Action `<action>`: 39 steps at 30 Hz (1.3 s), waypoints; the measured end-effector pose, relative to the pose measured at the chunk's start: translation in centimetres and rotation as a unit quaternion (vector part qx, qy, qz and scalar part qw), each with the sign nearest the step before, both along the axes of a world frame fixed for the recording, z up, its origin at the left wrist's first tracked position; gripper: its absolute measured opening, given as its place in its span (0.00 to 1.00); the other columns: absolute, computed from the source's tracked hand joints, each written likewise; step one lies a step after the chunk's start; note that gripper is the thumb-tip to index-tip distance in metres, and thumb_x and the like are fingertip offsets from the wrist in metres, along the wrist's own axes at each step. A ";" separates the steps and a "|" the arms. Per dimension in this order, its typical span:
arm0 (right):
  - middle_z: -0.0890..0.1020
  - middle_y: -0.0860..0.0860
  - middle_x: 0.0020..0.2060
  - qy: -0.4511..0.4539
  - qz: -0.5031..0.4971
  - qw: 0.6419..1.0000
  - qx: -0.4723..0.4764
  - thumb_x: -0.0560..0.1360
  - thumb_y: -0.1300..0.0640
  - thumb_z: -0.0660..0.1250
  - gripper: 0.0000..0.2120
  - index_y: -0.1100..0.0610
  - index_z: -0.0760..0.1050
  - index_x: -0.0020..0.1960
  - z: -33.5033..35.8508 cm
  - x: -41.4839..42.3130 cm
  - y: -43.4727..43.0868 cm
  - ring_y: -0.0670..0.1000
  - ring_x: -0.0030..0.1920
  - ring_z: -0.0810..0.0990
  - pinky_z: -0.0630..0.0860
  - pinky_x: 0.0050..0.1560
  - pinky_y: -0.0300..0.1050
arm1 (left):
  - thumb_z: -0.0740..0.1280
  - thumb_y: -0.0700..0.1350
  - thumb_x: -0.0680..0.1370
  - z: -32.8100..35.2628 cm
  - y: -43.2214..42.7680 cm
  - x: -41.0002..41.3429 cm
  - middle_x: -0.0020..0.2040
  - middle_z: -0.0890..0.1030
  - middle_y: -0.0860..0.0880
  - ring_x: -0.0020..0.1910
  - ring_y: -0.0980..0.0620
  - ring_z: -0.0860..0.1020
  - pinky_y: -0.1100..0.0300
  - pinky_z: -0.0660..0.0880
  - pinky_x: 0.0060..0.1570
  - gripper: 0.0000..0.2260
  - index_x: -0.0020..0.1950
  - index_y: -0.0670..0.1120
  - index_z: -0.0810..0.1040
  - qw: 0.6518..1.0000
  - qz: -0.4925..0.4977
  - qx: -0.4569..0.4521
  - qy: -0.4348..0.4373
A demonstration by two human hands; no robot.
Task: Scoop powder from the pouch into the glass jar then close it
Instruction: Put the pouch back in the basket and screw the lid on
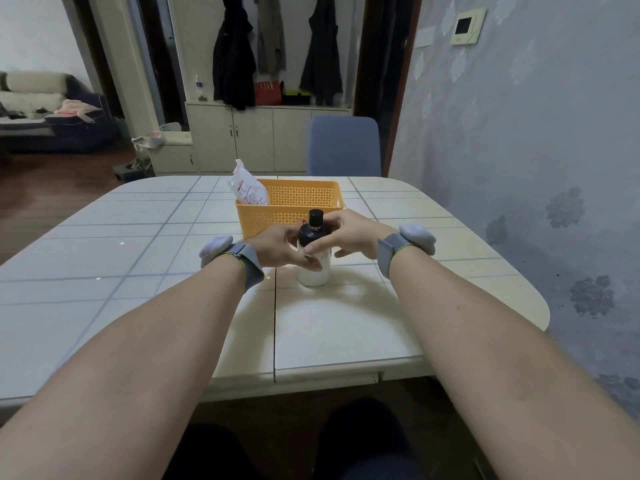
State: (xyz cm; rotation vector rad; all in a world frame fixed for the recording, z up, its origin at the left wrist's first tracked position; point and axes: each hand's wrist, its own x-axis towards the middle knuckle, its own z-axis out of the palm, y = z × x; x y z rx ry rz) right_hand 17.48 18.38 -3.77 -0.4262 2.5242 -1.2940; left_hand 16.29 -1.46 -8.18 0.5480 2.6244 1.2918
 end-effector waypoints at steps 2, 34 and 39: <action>0.86 0.52 0.52 0.002 0.000 0.999 -0.041 0.62 0.56 0.84 0.22 0.53 0.84 0.55 -0.5 0.0 0.2 0.54 0.55 0.84 0.83 0.54 0.53 | 0.83 0.60 0.57 -0.3 0.2 -0.2 0.58 0.83 0.53 0.62 0.50 0.78 0.46 0.72 0.69 0.33 0.60 0.57 0.81 1.000 -0.004 0.001 -0.006; 0.81 0.52 0.47 0.069 -0.147 0.965 -0.207 0.66 0.54 0.80 0.21 0.54 0.77 0.55 -2.9 0.5 -3.4 0.54 0.49 0.80 0.79 0.54 0.51 | 0.85 0.46 0.63 0.6 2.2 0.7 0.49 0.85 0.53 0.53 0.50 0.82 0.53 0.78 0.58 0.21 0.53 0.52 0.83 0.999 0.045 0.024 0.002; 0.81 0.52 0.49 0.094 -0.146 0.961 -0.214 0.67 0.53 0.79 0.23 0.55 0.76 0.58 -0.2 -0.4 -4.0 0.54 0.49 0.79 0.75 0.48 0.48 | 0.83 0.54 0.65 6.5 0.9 -0.2 0.57 0.82 0.54 0.58 0.49 0.78 0.51 0.73 0.64 0.28 0.62 0.53 0.78 0.961 0.027 -0.273 0.019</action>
